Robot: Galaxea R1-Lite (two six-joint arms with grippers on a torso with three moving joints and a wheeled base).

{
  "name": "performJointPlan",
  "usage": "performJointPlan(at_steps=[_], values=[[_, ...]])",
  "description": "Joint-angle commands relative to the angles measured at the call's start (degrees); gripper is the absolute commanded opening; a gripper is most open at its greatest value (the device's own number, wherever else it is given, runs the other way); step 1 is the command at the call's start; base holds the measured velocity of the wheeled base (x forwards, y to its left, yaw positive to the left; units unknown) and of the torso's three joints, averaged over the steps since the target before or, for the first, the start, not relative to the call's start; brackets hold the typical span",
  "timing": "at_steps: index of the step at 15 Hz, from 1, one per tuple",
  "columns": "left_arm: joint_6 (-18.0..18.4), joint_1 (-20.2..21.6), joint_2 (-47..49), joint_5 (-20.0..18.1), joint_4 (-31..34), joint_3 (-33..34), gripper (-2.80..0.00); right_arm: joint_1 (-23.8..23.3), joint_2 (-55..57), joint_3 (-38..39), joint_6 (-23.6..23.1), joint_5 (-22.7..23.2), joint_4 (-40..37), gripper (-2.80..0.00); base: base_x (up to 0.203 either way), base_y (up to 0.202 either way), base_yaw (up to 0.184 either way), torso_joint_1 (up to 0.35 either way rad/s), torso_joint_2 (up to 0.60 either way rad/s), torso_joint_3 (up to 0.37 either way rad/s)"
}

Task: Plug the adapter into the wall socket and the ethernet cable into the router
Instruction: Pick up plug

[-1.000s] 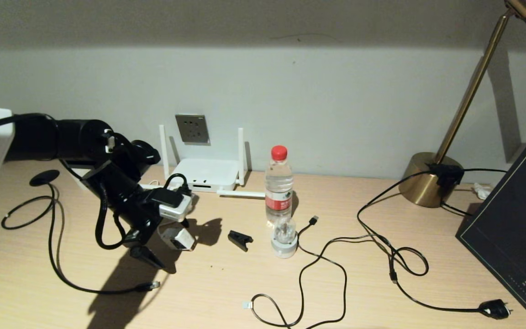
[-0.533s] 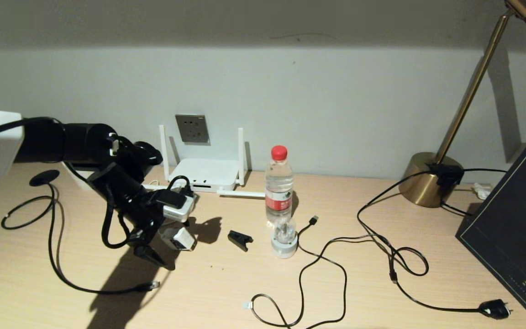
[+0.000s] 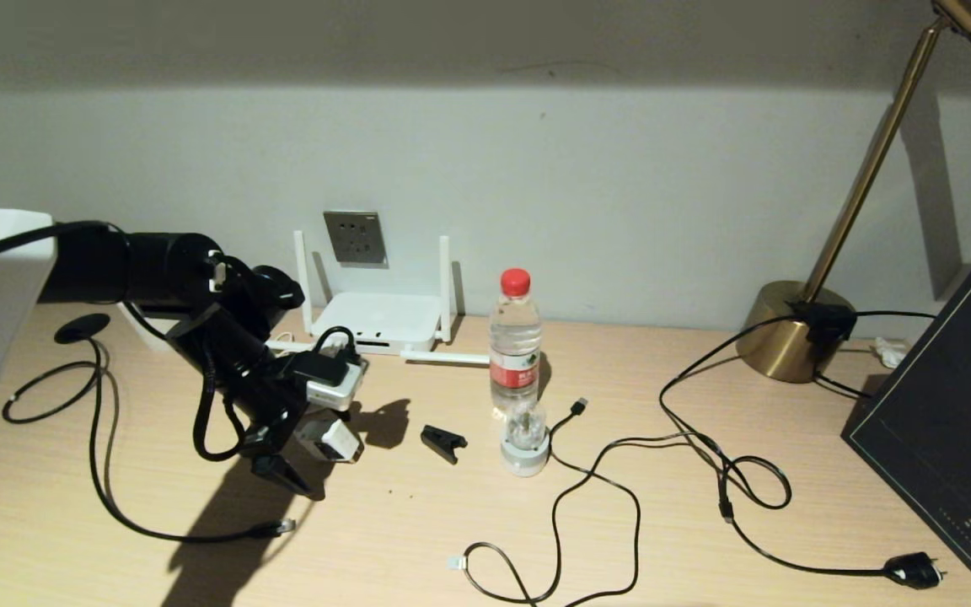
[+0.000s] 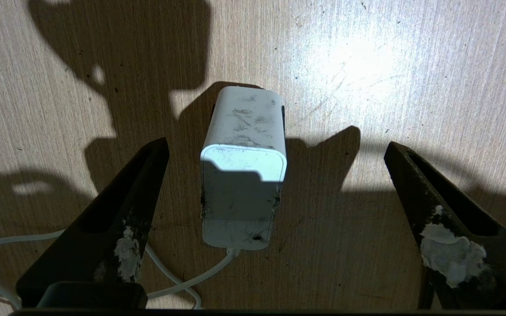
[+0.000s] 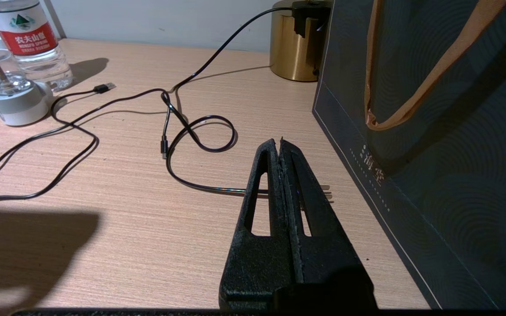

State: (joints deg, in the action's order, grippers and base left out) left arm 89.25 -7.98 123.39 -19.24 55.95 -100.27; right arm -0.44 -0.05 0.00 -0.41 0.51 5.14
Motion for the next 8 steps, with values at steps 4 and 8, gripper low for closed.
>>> performJointPlan(at_steps=[4, 8], values=[[0.5, -0.1, 0.1, -0.3, 0.3, 0.2, -2.80, 0.0, 0.0, 2.0, 0.0, 0.0, 0.0, -2.80, 0.000, 0.000, 0.000, 0.000, 0.00, 0.000], [0.5, -0.5, 0.4, -0.3, 0.3, 0.2, -2.80, 0.0, 0.0, 2.0, 0.0, 0.0, 0.0, -2.80, 0.000, 0.000, 0.000, 0.000, 0.00, 0.000]])
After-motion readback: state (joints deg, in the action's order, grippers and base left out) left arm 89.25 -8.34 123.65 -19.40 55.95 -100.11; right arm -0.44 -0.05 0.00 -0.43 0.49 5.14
